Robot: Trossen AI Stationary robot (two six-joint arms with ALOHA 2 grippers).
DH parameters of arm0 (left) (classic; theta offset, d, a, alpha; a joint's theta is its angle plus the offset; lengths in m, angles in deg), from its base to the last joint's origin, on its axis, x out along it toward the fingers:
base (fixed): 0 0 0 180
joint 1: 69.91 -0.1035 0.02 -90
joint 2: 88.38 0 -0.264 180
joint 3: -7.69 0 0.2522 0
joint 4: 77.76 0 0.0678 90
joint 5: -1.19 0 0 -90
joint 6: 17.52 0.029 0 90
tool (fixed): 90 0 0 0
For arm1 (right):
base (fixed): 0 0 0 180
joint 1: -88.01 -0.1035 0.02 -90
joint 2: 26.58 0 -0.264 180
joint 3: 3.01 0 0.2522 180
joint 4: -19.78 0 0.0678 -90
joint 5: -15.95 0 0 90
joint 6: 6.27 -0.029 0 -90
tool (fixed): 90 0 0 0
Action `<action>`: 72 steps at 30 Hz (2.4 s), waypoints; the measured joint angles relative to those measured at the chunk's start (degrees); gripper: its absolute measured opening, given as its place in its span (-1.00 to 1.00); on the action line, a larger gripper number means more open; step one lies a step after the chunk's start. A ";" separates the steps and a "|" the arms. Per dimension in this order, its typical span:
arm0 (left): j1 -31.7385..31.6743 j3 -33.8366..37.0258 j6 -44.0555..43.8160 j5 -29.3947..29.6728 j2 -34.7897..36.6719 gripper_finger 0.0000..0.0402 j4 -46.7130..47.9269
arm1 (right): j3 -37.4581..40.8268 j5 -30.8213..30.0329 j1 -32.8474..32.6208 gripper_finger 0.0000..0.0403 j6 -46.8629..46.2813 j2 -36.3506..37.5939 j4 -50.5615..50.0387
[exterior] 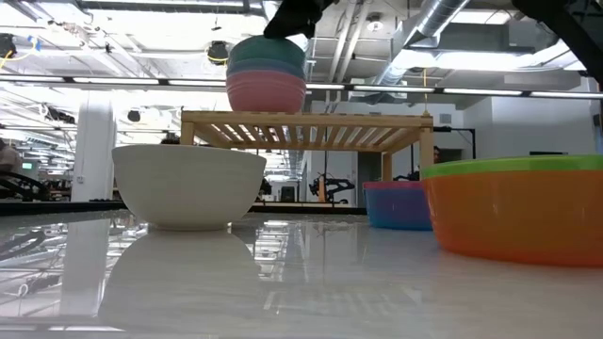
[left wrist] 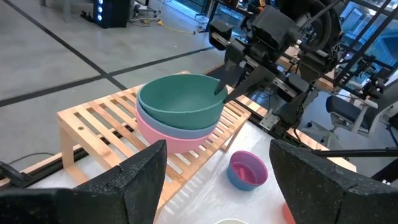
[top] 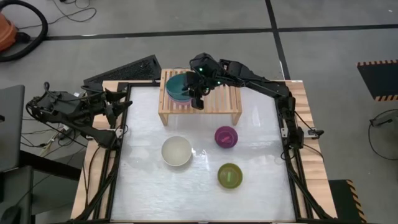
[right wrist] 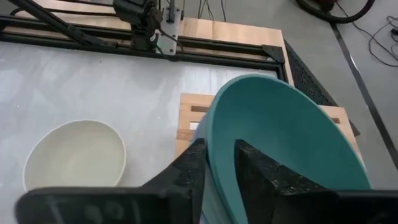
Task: Place and stack bowls onto a shelf
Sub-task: Stack the dark green bowl on top of the blue bowl on the shelf
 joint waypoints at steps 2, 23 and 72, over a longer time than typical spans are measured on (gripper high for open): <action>0.00 0.00 0.02 0.00 0.00 0.34 0.00 | 0.00 -0.02 -0.02 -0.34 0.59 0.00 0.42; -0.01 0.00 1.05 0.02 -0.01 0.34 0.07 | 0.02 -28.49 -9.71 -0.91 2.75 -0.98 5.10; 0.00 -0.02 1.68 3.88 -0.02 0.34 0.02 | 43.86 -10.49 3.85 -0.91 -1.53 18.88 46.78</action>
